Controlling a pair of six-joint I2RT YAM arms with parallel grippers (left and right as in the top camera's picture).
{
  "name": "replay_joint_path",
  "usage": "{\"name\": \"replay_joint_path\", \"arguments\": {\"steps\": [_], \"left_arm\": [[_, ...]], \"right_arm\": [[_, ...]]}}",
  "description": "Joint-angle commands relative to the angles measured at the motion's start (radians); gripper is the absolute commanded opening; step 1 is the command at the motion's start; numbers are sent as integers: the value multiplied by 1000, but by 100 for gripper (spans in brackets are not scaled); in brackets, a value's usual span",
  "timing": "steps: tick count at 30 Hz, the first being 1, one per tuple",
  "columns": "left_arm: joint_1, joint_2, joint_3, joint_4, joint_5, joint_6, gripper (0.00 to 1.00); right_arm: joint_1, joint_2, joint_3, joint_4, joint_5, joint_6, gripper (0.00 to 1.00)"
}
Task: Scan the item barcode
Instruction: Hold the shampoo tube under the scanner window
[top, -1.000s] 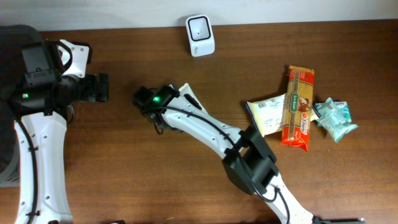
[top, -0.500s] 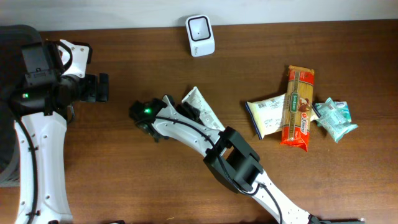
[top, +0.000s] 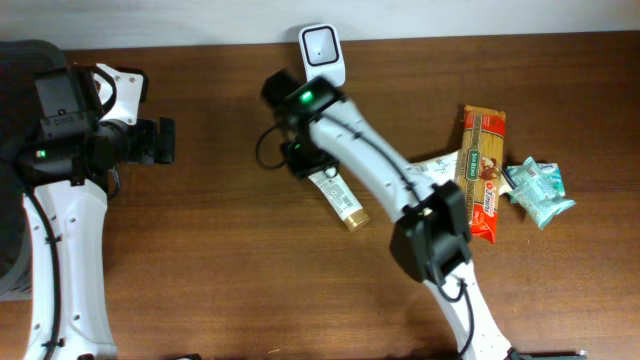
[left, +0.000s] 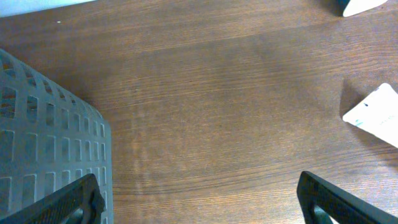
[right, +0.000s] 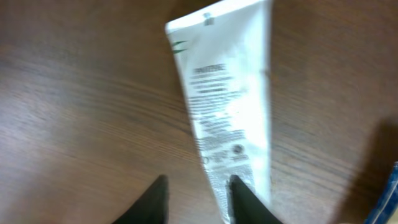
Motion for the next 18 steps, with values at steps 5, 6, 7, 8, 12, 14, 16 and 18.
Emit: {"name": "replay_joint_path", "arguments": {"steps": [5, 6, 7, 8, 12, 14, 16, 18], "left_arm": [[4, -16, 5, 2, 7, 12, 99], [4, -16, 5, 2, 7, 12, 99], [4, -16, 5, 2, 7, 12, 99], [4, -16, 5, 2, 7, 12, 99], [4, -16, 5, 2, 7, 12, 99], [4, -16, 5, 2, 7, 12, 99], [4, -16, 5, 2, 7, 12, 99], [4, -16, 5, 2, 7, 12, 99]], "right_arm": [[-152, -6, -40, 167, 34, -32, 4], [-161, 0, -63, 205, 34, -34, 4], [-164, 8, -97, 250, 34, -55, 4], [-166, 13, -120, 275, 34, -68, 4], [-160, 32, -196, 324, -53, -129, 4], [-132, 32, -198, 336, -88, -165, 4], [-100, 33, -198, 338, -111, -179, 4], [-40, 34, -201, 338, -140, -212, 4]]}}
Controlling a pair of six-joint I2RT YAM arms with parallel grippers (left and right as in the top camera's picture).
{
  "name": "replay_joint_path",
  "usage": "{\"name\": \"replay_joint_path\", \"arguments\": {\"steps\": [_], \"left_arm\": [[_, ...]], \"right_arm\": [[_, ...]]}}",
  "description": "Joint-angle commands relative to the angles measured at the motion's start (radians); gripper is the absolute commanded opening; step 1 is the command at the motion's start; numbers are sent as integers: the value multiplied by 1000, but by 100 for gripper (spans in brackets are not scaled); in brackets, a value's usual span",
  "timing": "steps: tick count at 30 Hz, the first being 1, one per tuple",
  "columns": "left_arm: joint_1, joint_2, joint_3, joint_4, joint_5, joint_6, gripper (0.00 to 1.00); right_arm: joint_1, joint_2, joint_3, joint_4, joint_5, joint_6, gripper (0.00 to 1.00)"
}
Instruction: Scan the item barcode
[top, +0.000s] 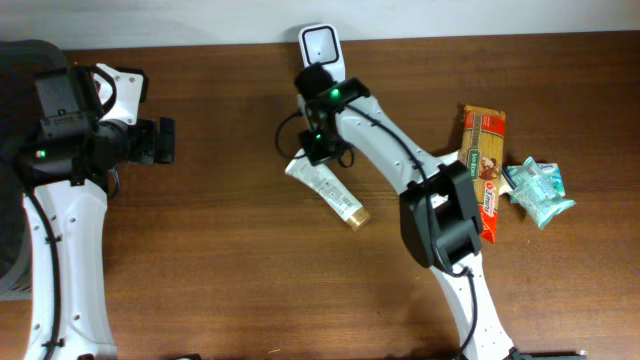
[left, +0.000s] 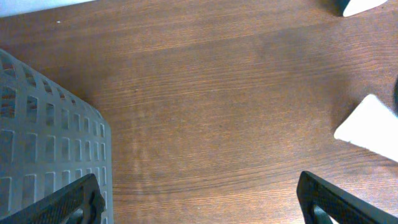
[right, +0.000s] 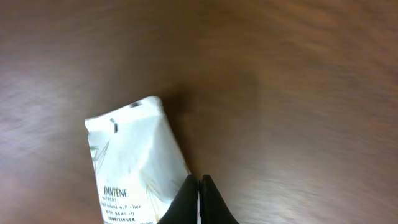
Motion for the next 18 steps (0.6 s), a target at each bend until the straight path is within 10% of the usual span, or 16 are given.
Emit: {"name": "replay_joint_path", "arguments": {"steps": [1, 10, 18], "left_arm": [[4, -16, 5, 2, 7, 12, 99], [4, -16, 5, 2, 7, 12, 99], [4, -16, 5, 2, 7, 12, 99]], "right_arm": [[92, 10, -8, -2, -50, -38, 4], [318, 8, -8, -111, -76, -38, 4], [161, -323, -6, -146, -65, 100, 4]]}}
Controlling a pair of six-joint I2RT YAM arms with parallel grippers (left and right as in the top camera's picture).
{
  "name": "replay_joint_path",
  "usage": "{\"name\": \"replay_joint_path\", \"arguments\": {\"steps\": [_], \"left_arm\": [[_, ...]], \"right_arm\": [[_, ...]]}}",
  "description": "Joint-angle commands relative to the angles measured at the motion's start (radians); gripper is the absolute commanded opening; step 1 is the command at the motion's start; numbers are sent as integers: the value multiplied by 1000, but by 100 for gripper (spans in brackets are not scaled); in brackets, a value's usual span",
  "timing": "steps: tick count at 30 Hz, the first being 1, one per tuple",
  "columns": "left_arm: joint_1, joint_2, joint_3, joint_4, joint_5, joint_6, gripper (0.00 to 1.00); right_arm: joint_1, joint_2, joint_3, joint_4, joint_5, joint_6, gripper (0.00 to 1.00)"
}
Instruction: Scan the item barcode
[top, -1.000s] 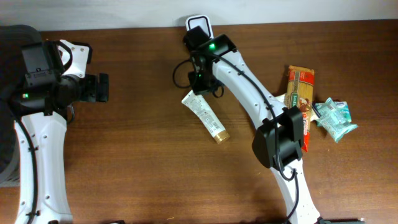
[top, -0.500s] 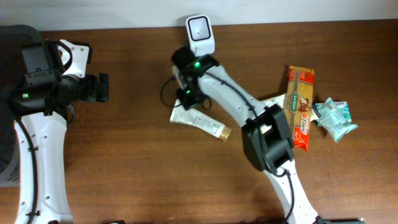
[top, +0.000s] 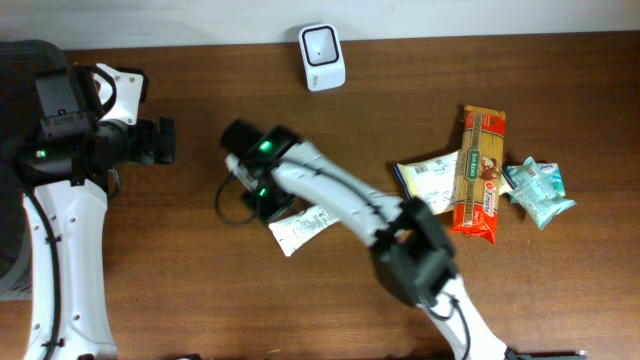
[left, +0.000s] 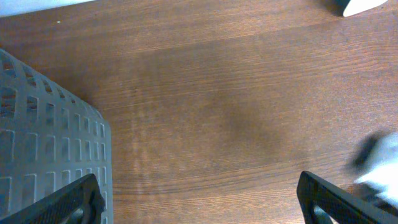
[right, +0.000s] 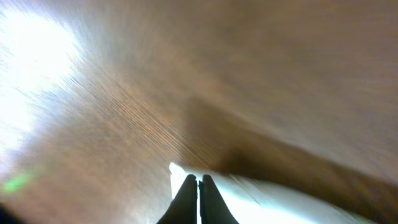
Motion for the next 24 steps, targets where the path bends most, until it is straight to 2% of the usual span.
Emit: {"name": "replay_joint_path", "arguments": {"steps": [1, 3, 8, 11, 13, 16, 24], "left_arm": [[4, -16, 5, 2, 7, 12, 99], [4, -16, 5, 2, 7, 12, 99], [4, -16, 5, 2, 7, 12, 99], [4, -16, 5, 2, 7, 12, 99], [4, -16, 5, 2, 7, 12, 99], [4, -16, 5, 2, 7, 12, 99], [4, -16, 5, 2, 7, 12, 99]], "right_arm": [[-126, -273, 13, -60, 19, 147, 4], [-213, -352, 13, -189, 60, 243, 4], [-309, -362, 12, -404, 131, 242, 4], [-312, -362, 7, -471, 124, 228, 4], [-312, -370, -35, -471, 91, 212, 4], [-302, -370, -194, -462, 81, 212, 4], [-277, -370, -526, -249, 23, 266, 4]]}}
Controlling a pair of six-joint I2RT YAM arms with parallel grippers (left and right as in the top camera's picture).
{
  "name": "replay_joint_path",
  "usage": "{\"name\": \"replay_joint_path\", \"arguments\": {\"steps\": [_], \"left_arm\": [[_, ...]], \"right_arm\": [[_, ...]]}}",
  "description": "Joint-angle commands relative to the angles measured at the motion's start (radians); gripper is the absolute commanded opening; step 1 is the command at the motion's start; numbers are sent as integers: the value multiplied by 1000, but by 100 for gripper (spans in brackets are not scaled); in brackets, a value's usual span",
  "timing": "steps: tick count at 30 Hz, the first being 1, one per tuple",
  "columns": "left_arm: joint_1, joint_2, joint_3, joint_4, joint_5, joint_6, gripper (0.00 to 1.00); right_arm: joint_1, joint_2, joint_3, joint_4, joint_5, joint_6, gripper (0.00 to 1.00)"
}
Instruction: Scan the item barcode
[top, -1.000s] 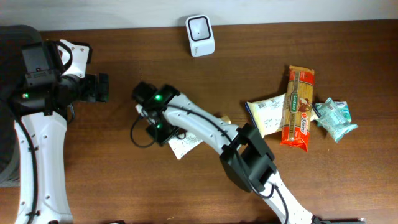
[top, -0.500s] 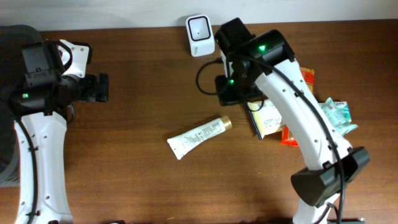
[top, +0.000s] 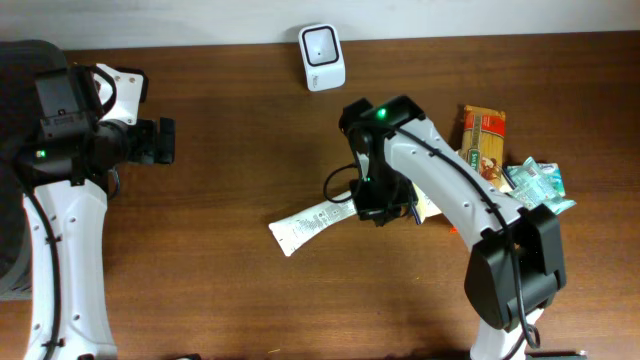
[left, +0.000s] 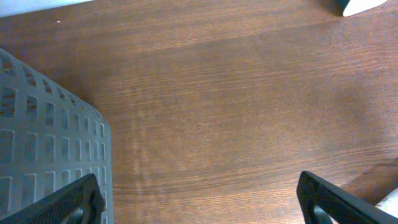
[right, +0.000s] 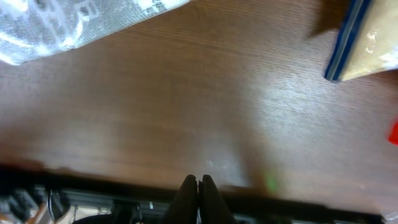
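Note:
The white tube (top: 310, 225) lies flat near the table's middle, running left-low to right-high. Its printed side shows at the top left of the right wrist view (right: 81, 22). My right gripper (top: 380, 210) hangs at the tube's right end, and in its own view (right: 198, 193) the fingers are pressed together with nothing between them. The white scanner (top: 322, 43) stands at the back edge. My left gripper (top: 165, 140) stays far to the left, wide open (left: 199, 208) over bare wood. One corner of the tube (left: 388, 218) shows at the lower right of the left wrist view.
A red pasta packet (top: 482, 170), a white packet with a green label (top: 432, 172) and a teal packet (top: 537, 190) lie at the right. The blue-edged packet (right: 364, 43) sits close to my right gripper. A grey perforated basket (left: 43, 137) stands at the far left.
My right gripper has gone from the tube's left end to its right end, still shut. The tube lies where it did. The left arm has not moved.
The tube first lay pointing down-right below the scanner, my right gripper's fingers apart over its upper end. Then the gripper was shut beside it. Later the tube lay lower and turned nearly crosswise, with the gripper at its left; now the gripper is at its right.

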Motion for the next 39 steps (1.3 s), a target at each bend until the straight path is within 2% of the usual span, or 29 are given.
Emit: {"name": "replay_joint_path", "arguments": {"steps": [1, 3, 9, 15, 21, 25, 30, 34, 36, 39], "left_arm": [[4, -16, 5, 2, 7, 12, 99], [4, -16, 5, 2, 7, 12, 99], [4, -16, 5, 2, 7, 12, 99], [4, -16, 5, 2, 7, 12, 99], [4, -16, 5, 2, 7, 12, 99], [4, -16, 5, 2, 7, 12, 99], [4, -16, 5, 2, 7, 12, 99], [4, -16, 5, 2, 7, 12, 99], [4, -16, 5, 2, 7, 12, 99], [4, -16, 5, 2, 7, 12, 99]], "right_arm": [[9, -13, -100, 72, -35, 44, 4], [10, -13, -182, 202, -95, 47, 4], [9, -12, -333, 462, -97, 104, 4], [9, -11, -340, 657, -98, 128, 4], [10, 35, -340, 875, -204, 13, 4], [16, 82, -339, 1012, -280, -7, 4], [36, 82, -331, 1084, -285, -4, 4], [26, 81, -298, 992, -288, -37, 5], [-42, 80, -221, 849, -392, -113, 38], [-97, 82, -214, 829, -549, -160, 57]]}}
